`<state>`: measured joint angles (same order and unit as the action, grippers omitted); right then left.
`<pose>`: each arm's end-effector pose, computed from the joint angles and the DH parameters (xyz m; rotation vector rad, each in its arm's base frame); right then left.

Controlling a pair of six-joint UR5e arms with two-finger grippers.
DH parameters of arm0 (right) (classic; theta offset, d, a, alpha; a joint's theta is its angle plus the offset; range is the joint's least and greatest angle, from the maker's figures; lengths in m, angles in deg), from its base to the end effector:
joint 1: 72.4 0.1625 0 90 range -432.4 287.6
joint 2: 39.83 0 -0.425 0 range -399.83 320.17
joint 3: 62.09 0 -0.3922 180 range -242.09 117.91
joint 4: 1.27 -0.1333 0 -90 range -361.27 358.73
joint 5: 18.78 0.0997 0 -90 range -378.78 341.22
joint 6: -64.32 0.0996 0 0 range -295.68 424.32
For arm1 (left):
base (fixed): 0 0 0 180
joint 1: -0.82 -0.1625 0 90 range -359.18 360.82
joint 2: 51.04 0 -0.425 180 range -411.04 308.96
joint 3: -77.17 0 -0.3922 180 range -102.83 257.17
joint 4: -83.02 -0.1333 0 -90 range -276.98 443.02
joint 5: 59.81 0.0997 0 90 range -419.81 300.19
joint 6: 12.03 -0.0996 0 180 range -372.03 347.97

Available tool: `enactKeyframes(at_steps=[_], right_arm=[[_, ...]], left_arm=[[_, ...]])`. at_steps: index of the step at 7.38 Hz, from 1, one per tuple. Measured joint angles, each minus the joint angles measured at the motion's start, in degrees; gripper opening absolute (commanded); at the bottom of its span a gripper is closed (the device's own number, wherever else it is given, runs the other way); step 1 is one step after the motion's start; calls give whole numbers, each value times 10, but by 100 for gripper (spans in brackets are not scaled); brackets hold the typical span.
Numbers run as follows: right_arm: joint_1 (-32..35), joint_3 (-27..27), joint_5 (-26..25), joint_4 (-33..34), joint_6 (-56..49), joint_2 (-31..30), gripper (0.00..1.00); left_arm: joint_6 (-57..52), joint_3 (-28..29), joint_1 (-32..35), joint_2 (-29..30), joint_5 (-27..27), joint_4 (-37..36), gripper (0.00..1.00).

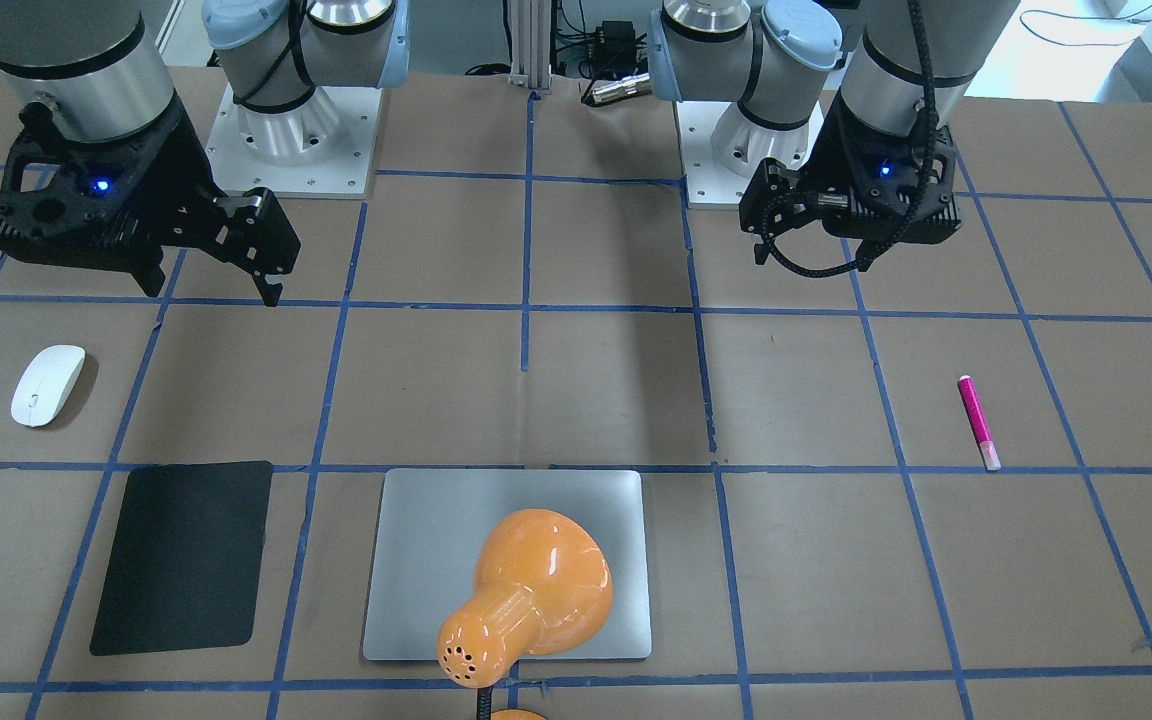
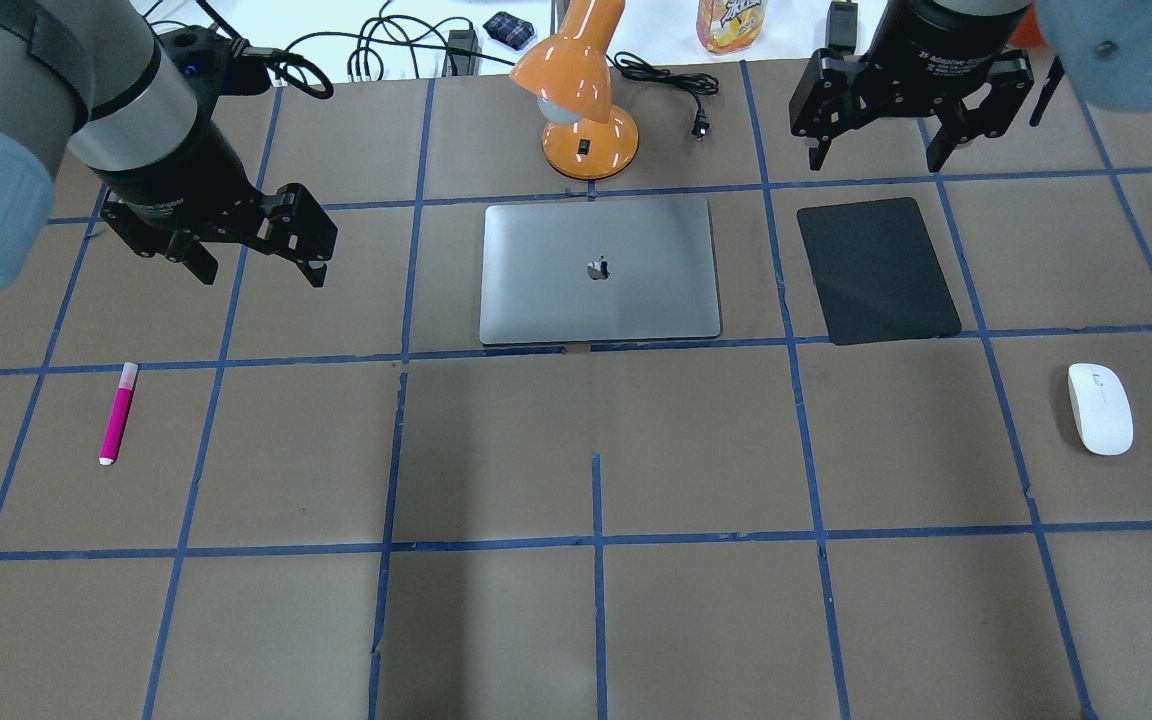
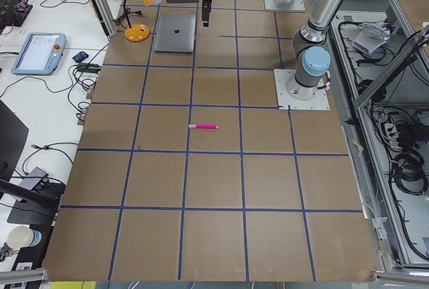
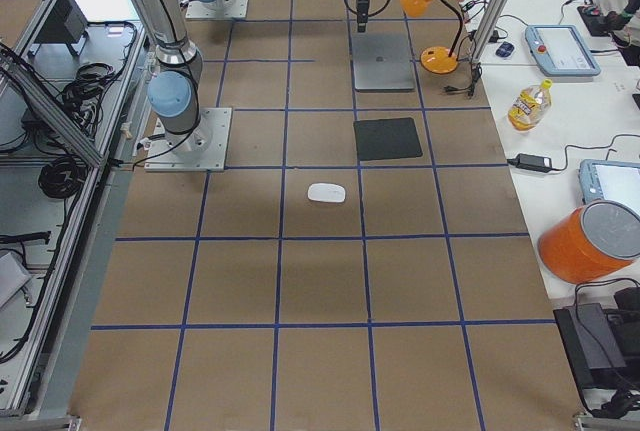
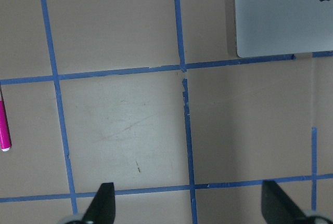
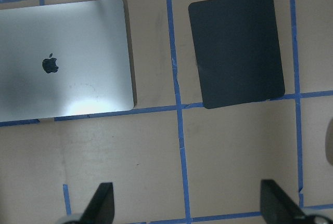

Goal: Place pen and mouse around notebook

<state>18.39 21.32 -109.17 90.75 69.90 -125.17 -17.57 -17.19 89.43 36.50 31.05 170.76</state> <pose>0.1400 -0.5310 0.5068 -0.1314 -3.1340 0.1086 -0.1203 -0.4771 0.4751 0.1131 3.1242 -0.0084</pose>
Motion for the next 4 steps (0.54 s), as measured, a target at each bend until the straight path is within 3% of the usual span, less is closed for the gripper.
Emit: enactKeyframes(at_steps=[4], right_arm=[[0, -1, 0, 0, 2, 0, 100]], left_arm=[[1, 0, 1, 1, -2, -4, 100]])
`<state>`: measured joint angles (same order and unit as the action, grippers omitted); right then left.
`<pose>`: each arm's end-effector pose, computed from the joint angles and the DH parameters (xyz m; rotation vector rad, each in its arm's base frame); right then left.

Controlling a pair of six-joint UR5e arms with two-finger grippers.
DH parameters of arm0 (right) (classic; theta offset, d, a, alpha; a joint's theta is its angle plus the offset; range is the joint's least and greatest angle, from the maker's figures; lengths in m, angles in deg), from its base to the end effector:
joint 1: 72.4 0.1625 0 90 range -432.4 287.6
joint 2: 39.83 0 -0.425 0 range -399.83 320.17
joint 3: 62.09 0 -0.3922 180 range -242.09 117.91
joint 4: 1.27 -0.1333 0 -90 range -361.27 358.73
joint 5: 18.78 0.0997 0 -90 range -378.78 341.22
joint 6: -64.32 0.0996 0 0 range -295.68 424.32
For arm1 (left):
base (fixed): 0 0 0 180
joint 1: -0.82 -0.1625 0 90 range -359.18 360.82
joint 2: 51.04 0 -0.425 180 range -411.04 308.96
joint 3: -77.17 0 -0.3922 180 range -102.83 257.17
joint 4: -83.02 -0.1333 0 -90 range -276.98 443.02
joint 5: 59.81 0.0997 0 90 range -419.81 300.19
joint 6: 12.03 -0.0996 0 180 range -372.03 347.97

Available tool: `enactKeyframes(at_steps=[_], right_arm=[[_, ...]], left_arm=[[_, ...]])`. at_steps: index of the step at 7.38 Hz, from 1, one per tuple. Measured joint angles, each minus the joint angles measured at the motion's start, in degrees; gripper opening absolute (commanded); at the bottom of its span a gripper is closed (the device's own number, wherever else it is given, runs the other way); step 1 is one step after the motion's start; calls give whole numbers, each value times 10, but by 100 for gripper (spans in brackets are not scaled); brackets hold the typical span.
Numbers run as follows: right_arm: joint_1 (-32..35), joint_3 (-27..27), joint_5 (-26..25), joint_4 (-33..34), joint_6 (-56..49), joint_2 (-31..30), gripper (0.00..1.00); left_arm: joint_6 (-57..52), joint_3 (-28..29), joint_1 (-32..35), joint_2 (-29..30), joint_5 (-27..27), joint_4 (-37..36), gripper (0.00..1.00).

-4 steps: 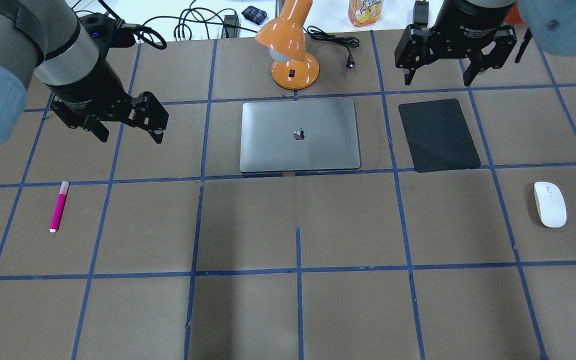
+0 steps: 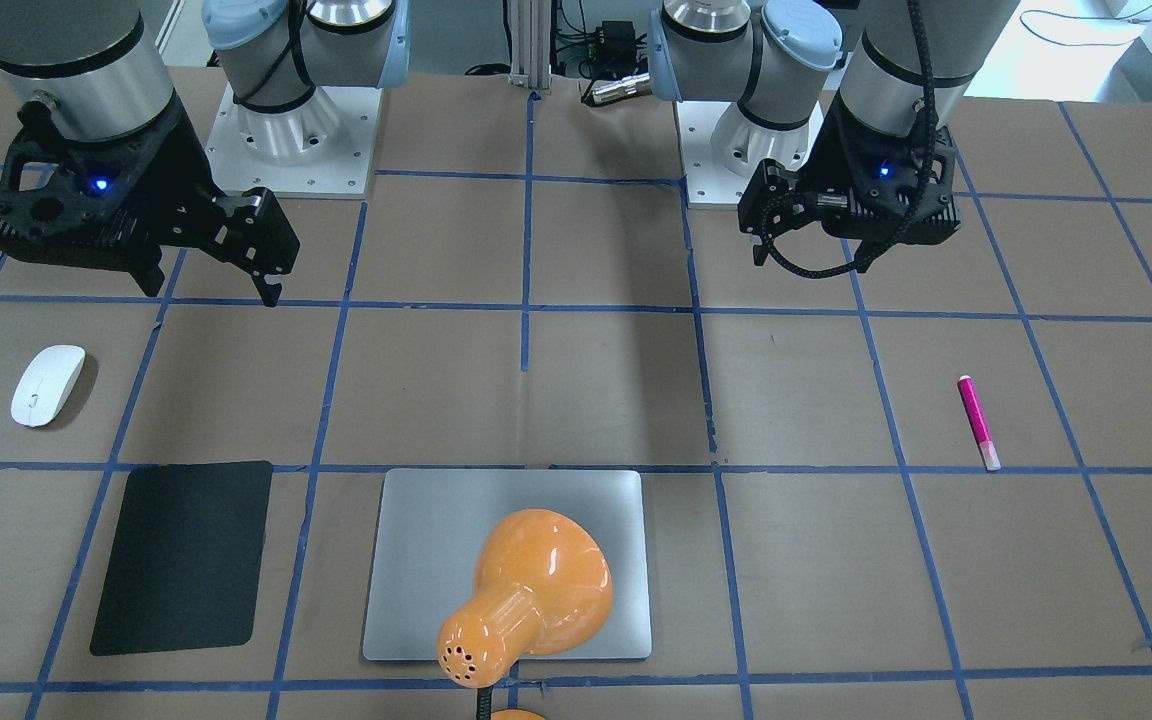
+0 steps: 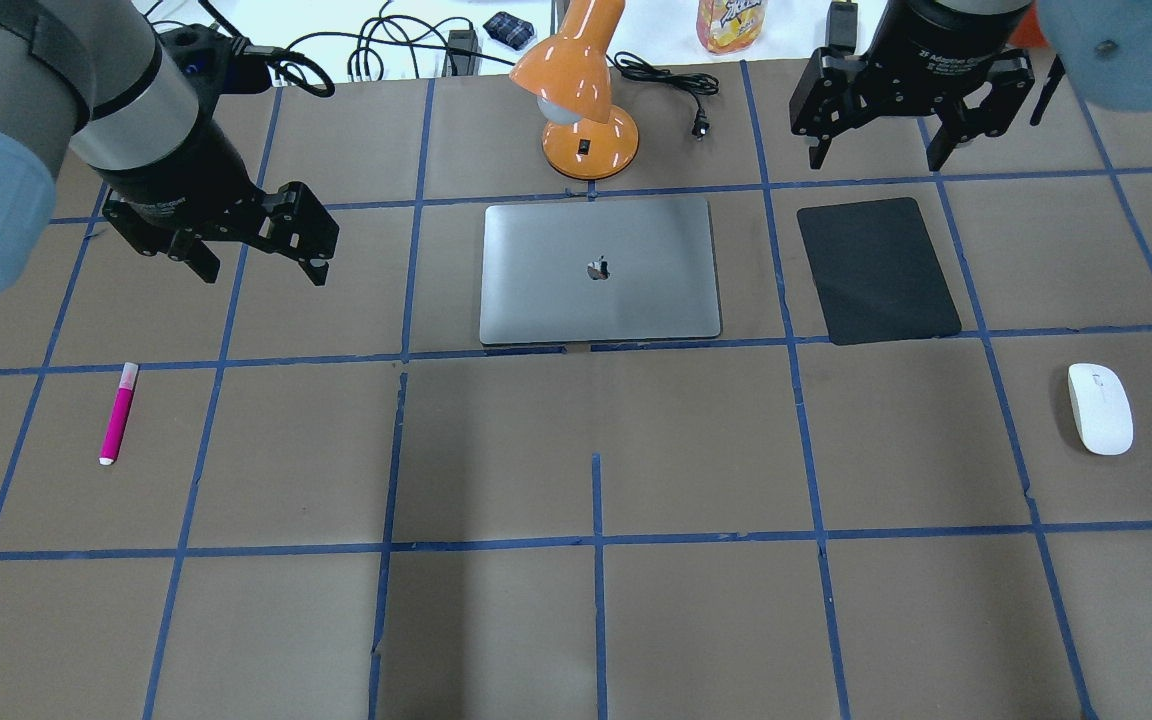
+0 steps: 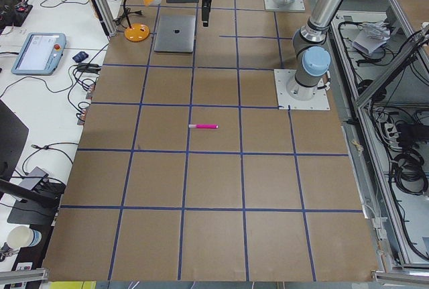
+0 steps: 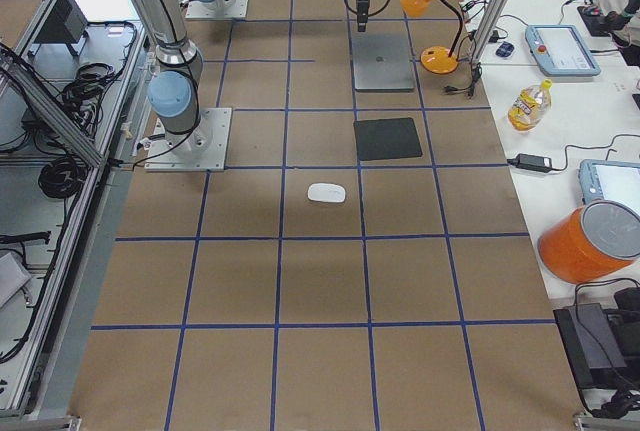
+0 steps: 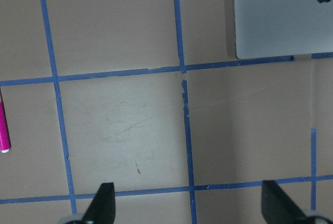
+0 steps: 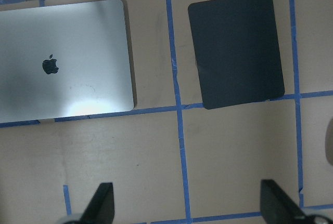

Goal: Place pen and mouse around notebook

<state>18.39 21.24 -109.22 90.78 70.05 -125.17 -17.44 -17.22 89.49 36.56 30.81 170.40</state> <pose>0.1399 -0.5311 0.5076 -0.1356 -3.1330 0.1117 -0.1212 -0.4779 0.4750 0.1113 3.1281 -0.0162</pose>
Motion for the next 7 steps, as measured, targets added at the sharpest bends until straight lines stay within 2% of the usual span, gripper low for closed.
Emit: enactKeyframes(at_steps=[5, 7], right_arm=[[-9, -3, -7, -5, -3, 2, 100], [-30, -4, -37, -12, -12, 2, 100]], left_arm=[[-1, 0, -1, 2, -1, -4, 100], [-1, 0, -2, 2, -1, -5, 100]])
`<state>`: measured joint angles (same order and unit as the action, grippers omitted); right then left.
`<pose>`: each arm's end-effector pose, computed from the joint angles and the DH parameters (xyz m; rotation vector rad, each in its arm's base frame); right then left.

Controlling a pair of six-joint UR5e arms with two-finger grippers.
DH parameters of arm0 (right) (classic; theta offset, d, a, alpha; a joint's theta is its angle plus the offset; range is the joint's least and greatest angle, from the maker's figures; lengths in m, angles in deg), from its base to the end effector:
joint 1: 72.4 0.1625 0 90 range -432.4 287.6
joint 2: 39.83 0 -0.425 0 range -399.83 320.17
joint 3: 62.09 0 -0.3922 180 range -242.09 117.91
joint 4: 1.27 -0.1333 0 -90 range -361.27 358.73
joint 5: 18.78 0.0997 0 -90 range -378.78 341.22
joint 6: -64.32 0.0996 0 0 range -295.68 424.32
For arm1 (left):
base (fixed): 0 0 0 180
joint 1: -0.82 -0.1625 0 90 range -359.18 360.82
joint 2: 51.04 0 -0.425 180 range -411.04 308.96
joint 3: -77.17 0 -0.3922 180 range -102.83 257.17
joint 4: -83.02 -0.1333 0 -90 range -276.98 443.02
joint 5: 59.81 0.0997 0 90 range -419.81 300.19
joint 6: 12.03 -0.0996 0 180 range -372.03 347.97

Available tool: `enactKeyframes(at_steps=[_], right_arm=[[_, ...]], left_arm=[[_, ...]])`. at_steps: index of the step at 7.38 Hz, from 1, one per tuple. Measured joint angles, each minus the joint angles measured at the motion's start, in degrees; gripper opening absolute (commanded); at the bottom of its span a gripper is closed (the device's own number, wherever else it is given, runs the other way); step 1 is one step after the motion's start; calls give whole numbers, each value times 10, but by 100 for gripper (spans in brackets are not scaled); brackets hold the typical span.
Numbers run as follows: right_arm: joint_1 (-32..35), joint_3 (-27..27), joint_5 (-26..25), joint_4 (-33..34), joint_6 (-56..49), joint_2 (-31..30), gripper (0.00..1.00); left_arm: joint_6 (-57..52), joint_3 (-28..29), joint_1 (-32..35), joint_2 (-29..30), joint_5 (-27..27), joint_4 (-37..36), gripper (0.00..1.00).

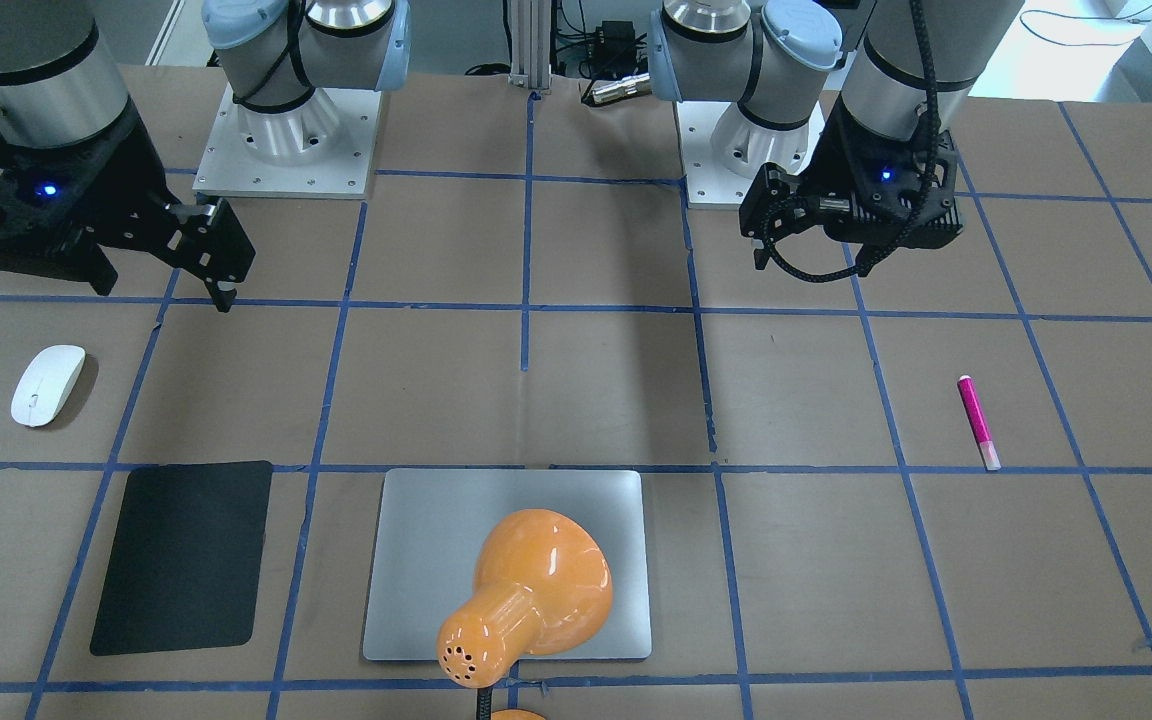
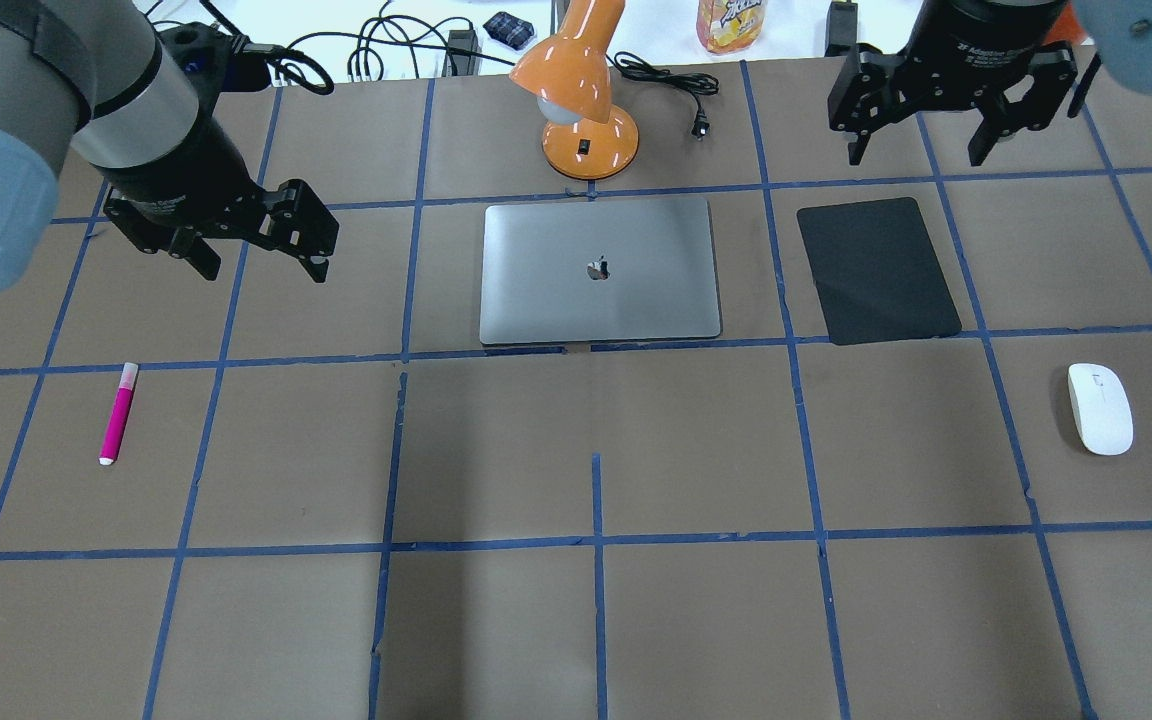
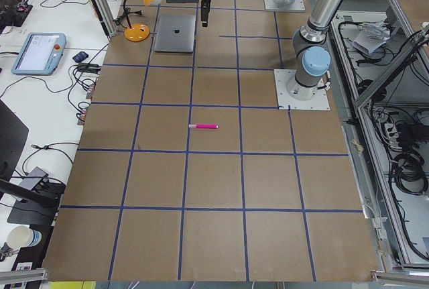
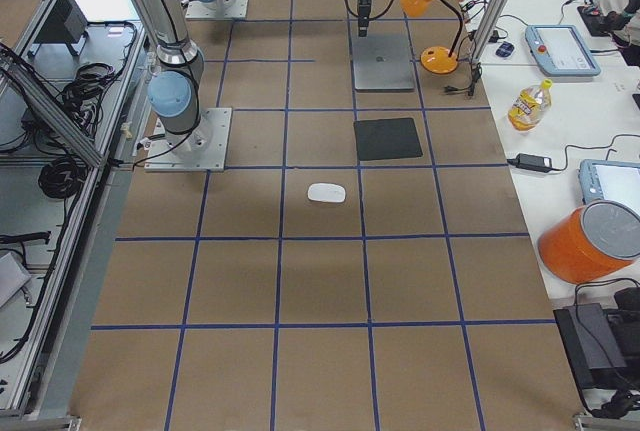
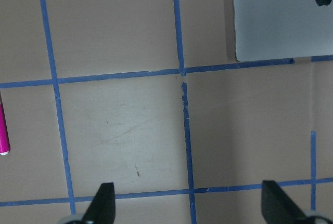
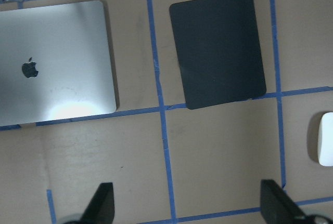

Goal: Place pen and mouse around notebook

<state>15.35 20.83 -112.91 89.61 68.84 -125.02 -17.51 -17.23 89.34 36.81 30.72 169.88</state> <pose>0.1051 -0.5371 0.5078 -0.1843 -3.0639 0.0866 -0.1200 -0.4804 0.4738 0.1092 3.1294 -0.0234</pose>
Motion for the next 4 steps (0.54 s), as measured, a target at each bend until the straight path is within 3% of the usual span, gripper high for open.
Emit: enactKeyframes(at_steps=[4], right_arm=[[-85, 4, -14, -30, -62, -7, 100]], left_arm=[[-3, -6, -2, 2, 1, -2, 100]])
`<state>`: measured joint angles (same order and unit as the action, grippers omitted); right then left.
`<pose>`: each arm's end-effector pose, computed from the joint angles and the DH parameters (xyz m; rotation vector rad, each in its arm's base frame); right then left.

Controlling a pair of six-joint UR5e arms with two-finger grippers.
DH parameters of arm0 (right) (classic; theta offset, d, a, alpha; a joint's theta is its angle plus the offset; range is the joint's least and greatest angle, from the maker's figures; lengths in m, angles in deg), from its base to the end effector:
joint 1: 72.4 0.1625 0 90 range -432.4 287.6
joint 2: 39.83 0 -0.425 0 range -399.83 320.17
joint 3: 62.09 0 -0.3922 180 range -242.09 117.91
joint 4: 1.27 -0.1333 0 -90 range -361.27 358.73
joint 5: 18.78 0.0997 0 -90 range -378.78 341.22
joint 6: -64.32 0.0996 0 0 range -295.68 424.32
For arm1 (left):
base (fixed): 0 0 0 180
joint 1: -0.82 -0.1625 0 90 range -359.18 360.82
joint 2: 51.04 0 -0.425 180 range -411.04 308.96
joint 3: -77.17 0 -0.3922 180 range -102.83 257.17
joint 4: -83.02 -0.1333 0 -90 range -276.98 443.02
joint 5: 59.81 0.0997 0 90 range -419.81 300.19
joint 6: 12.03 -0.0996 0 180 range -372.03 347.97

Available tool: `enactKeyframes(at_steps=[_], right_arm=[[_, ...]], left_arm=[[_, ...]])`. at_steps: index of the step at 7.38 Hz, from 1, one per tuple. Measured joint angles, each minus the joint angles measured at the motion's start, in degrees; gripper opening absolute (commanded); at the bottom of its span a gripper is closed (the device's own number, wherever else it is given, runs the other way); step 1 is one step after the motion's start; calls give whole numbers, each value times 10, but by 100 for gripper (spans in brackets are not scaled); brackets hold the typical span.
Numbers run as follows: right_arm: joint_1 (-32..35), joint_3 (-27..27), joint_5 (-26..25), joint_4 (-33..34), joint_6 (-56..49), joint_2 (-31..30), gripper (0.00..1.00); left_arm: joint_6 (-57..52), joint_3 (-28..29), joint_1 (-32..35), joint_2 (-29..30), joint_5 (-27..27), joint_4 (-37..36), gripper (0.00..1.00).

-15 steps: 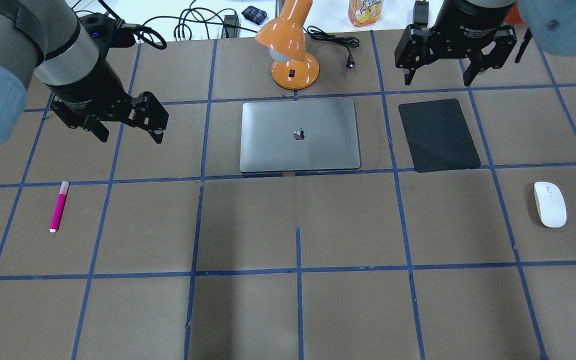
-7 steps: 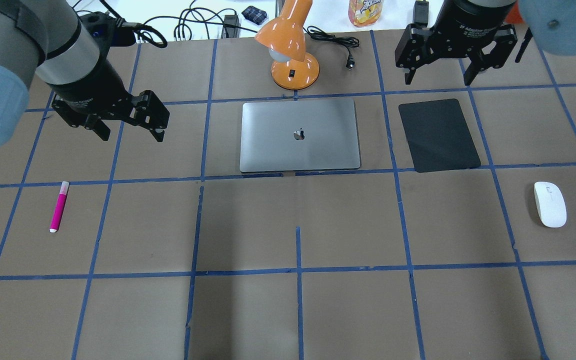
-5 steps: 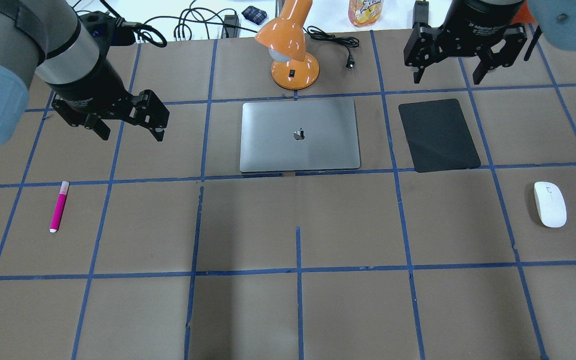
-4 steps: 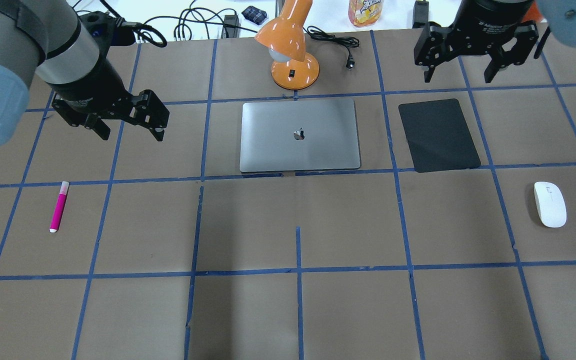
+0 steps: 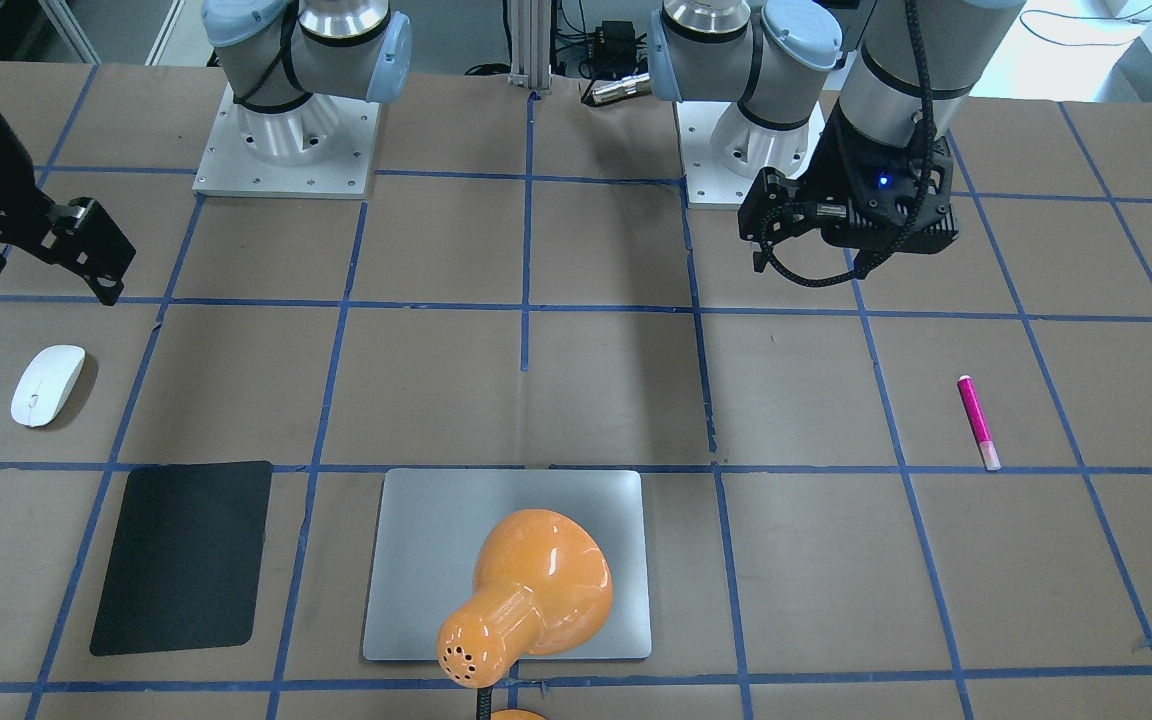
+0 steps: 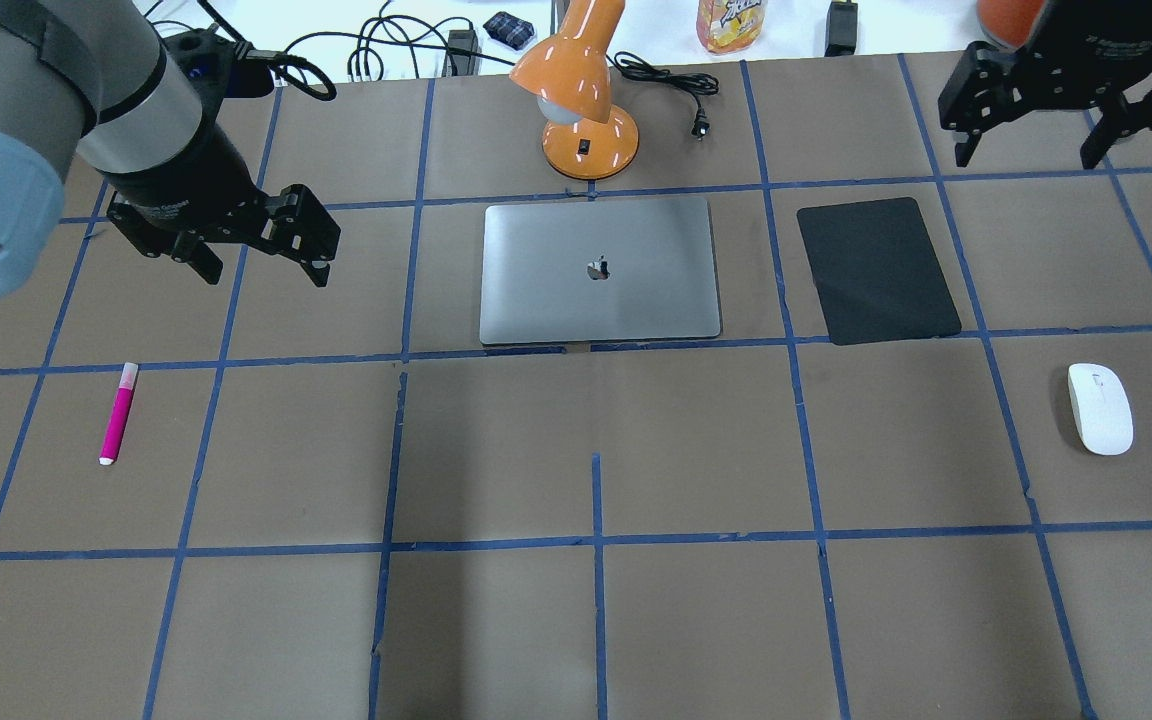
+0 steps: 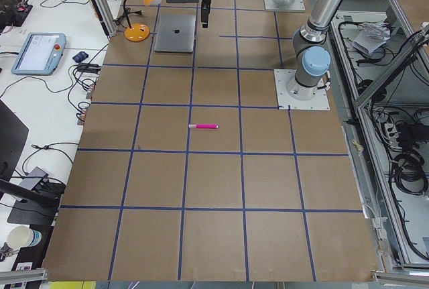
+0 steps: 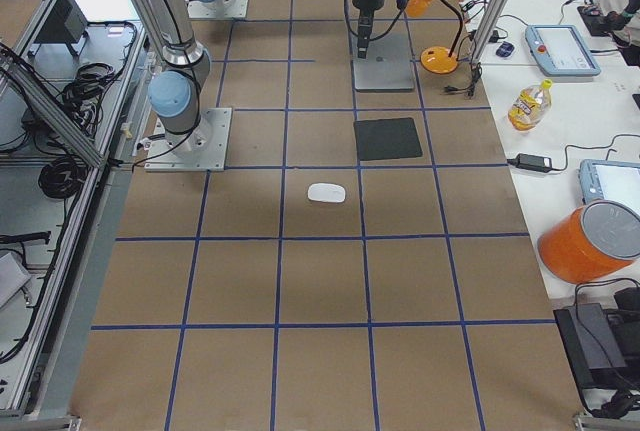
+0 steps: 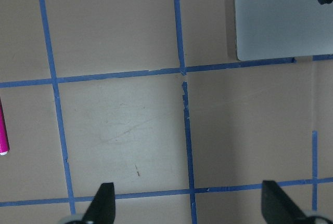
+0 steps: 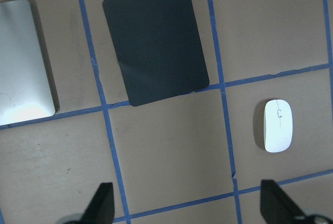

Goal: Place pen and mouse around notebook

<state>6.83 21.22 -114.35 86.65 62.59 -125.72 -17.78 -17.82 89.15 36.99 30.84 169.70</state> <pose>0.0238 -0.5367 0.5058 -0.2405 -3.0345 -0.0029 -0.1182 -0.4809 0.4675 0.1114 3.1279 -0.0070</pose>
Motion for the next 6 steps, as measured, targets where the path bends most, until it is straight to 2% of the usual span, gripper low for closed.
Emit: enactKeyframes(at_steps=[3, 6], right_arm=[[-63, 13, -15, -23, -84, -4, 100], [-108, 47, -25, -19, -128, -14, 100]], left_arm=[[-26, -9, -71, 6, -1, -1, 100], [-174, -45, -209, 20, -5, -37, 100]])
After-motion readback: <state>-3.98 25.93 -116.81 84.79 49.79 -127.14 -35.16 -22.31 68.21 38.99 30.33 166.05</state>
